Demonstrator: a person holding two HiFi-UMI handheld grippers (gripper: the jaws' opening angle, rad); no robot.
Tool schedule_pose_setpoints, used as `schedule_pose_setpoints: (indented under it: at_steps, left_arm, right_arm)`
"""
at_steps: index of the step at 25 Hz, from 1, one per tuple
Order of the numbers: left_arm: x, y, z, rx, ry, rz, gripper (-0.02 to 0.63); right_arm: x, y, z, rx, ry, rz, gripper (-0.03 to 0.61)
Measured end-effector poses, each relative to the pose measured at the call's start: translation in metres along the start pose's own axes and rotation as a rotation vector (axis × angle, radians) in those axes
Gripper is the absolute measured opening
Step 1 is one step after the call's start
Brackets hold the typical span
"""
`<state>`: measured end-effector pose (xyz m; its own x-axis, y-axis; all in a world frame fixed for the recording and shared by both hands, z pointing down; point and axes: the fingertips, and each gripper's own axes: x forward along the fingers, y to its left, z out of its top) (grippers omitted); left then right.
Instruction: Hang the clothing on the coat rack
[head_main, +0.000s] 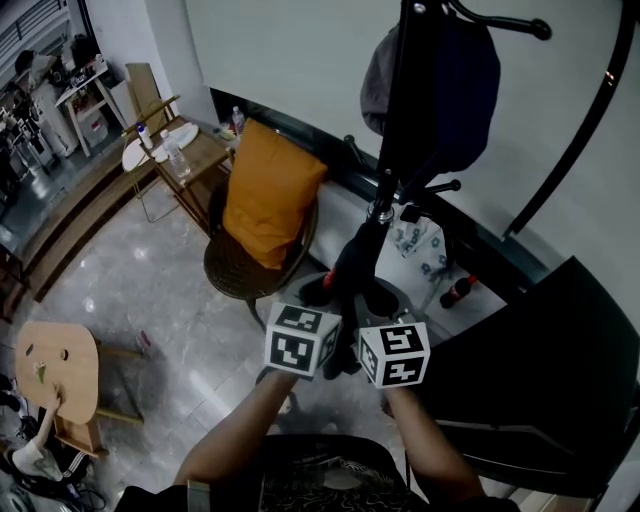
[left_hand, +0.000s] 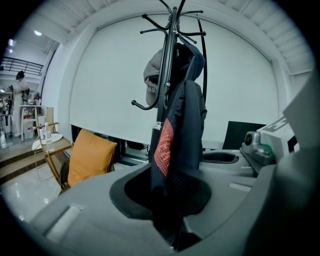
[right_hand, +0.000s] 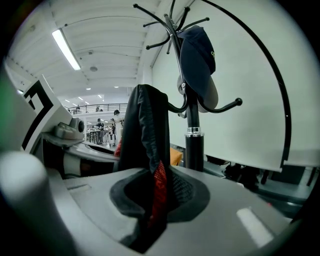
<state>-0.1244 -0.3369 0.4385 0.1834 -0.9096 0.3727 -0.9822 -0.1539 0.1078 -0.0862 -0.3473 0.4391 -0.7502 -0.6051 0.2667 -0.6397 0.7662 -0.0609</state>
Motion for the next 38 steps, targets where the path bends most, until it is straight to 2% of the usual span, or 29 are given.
schedule_pose_setpoints:
  at_steps: [6, 12, 20, 29, 38]
  left_arm:
    - [0.000, -0.003, -0.001, -0.021, -0.013, 0.013, 0.045]
    - [-0.008, -0.002, 0.004, -0.029, -0.030, 0.024, 0.084]
    - [-0.019, -0.003, 0.003, -0.006, -0.026, 0.003, 0.084]
    - [-0.039, -0.007, 0.004, -0.003, -0.037, -0.047, 0.084]
    - [-0.060, -0.013, 0.003, -0.001, -0.049, -0.085, 0.084]
  right_arm:
    - [-0.004, 0.000, 0.000, -0.012, 0.000, 0.027, 0.051]
    - [-0.008, 0.000, 0.000, -0.009, -0.003, 0.019, 0.072]
    - [-0.016, 0.003, 0.002, -0.007, -0.009, -0.022, 0.092]
    - [-0.034, 0.014, 0.004, 0.002, -0.011, -0.087, 0.092]
    - [-0.053, 0.033, 0.003, 0.014, -0.016, -0.115, 0.092]
